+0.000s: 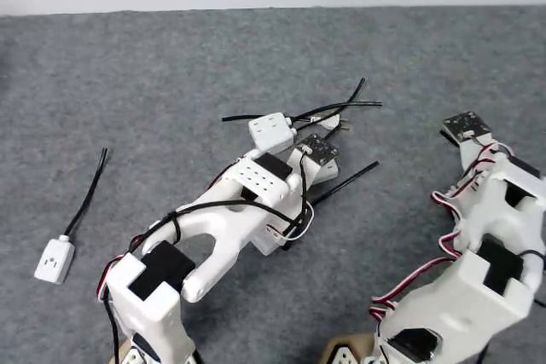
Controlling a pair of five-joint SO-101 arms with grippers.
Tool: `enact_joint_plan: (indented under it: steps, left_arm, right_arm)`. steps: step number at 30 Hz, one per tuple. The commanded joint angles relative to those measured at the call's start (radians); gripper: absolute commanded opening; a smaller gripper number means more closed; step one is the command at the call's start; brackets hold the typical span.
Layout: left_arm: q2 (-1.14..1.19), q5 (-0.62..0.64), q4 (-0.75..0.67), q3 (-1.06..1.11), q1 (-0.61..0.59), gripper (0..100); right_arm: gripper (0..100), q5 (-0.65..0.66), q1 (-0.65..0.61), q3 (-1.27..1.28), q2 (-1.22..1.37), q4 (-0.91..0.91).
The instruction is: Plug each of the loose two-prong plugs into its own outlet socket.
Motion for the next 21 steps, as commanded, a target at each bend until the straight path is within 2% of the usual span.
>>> enact_joint_plan:
  steps: [1,10,16,21]
  left_arm:
    - [-0.006,-0.014,0.132,-0.124,0.000,1]
    - [-0.008,-0.017,0.440,-0.372,0.000,1]
    - [-0.107,-0.149,0.489,-0.395,-0.002,1]
    - [-0.250,-0.201,0.488,-0.395,-0.084,1]
  right_arm:
    - [35.1,0.009,0.021,-0.064,0.004,-0.016]
    - [35.1,0.009,0.019,-0.066,0.001,-0.015]
    - [35.1,0.009,0.012,-0.066,0.001,-0.004]
    - [35.1,0.009,-0.004,-0.066,0.001,0.027]
